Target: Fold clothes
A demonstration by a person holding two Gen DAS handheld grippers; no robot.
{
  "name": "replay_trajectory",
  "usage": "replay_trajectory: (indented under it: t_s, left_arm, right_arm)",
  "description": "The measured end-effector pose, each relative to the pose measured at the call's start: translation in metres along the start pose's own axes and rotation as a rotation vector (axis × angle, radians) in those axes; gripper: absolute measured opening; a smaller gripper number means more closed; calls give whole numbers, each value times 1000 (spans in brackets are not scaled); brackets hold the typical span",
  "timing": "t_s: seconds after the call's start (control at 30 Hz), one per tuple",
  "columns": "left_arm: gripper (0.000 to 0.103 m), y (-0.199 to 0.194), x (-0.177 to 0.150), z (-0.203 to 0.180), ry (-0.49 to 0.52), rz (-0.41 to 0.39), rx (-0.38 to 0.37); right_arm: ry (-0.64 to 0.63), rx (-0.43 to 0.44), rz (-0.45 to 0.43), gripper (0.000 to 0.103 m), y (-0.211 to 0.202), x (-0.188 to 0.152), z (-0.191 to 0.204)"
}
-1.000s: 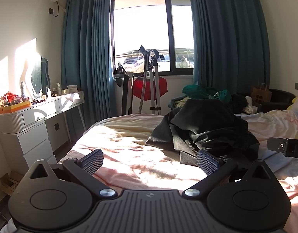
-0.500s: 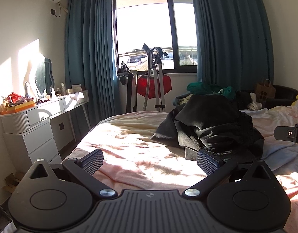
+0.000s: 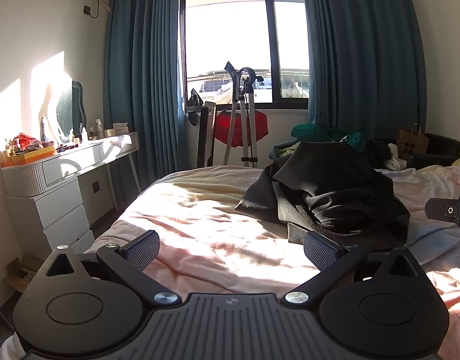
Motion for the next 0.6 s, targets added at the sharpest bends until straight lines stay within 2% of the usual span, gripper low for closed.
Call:
replay_trajectory:
  t_s: [0.43,0.6]
  left_arm:
    - [103,12,-15,-2,-12,64,-7]
    - [103,23,-33,-15,50,111,15]
  right_arm:
    - [19,3,19,103,2,1,-4]
    - [57,-42,56,103,6,5,-19]
Point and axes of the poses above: each gripper's, at about its wrist camera, not at the fingertips, and y roughly the way its jaws point, z to its left, x to its top, the point moved 8 cm from there along y, roughly the way its jaws point, and after that the axes turned 10 degrees about -x, right-handed, at the moved point
